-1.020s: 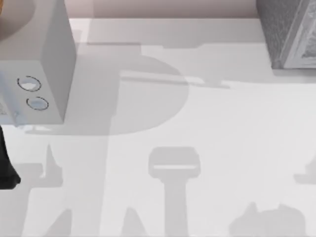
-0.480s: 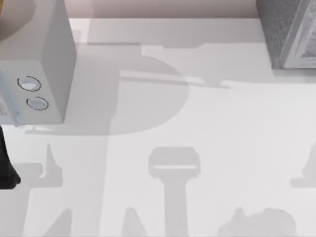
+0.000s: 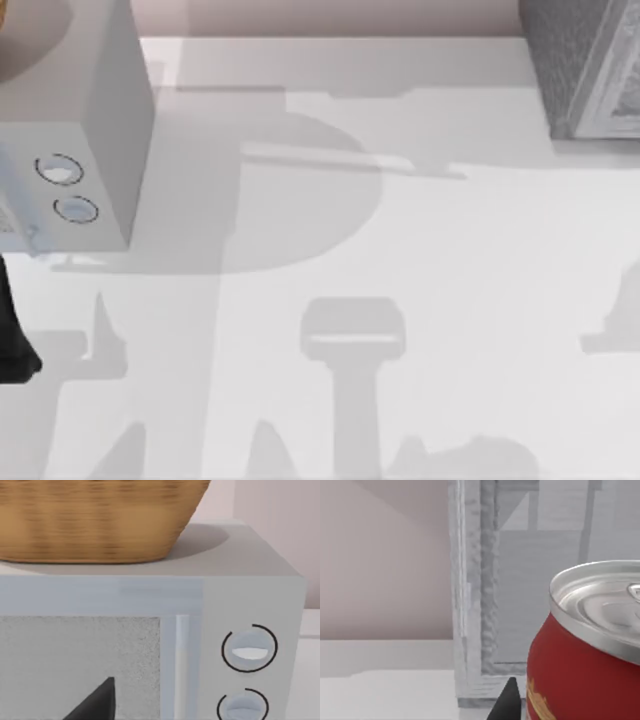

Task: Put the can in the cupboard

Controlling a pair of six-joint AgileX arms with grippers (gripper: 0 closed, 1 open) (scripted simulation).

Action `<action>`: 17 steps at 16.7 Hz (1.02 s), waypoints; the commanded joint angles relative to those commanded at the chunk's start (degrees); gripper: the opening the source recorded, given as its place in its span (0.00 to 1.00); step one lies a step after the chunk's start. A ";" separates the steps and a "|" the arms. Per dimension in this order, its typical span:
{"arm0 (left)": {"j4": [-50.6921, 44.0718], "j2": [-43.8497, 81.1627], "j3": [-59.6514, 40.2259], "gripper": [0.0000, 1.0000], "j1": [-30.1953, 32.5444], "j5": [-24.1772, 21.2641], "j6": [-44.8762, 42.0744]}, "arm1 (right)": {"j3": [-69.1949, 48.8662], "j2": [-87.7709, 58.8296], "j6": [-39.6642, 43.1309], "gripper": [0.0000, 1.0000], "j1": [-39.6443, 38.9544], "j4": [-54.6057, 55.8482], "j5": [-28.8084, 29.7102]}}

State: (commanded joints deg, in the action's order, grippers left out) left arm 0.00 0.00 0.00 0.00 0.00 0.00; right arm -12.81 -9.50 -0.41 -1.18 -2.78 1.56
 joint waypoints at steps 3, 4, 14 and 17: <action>0.00 0.00 0.00 1.00 0.00 0.00 0.00 | -8.19 -6.24 -0.13 0.00 -0.96 -1.98 0.84; 0.00 0.00 0.00 1.00 0.00 0.00 0.00 | -10.80 -8.14 -0.18 0.00 -1.23 -2.56 1.14; 0.00 0.00 0.00 1.00 0.00 0.00 0.00 | -36.64 -27.44 -0.32 0.00 -3.72 -8.55 4.27; 0.00 0.00 0.00 1.00 0.00 0.00 0.00 | -44.34 -33.32 -0.31 0.00 -4.61 -10.43 5.07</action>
State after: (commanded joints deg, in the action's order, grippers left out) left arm 0.00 0.00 0.00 0.00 0.00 0.00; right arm -57.15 -42.82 -0.72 -5.79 -13.22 6.63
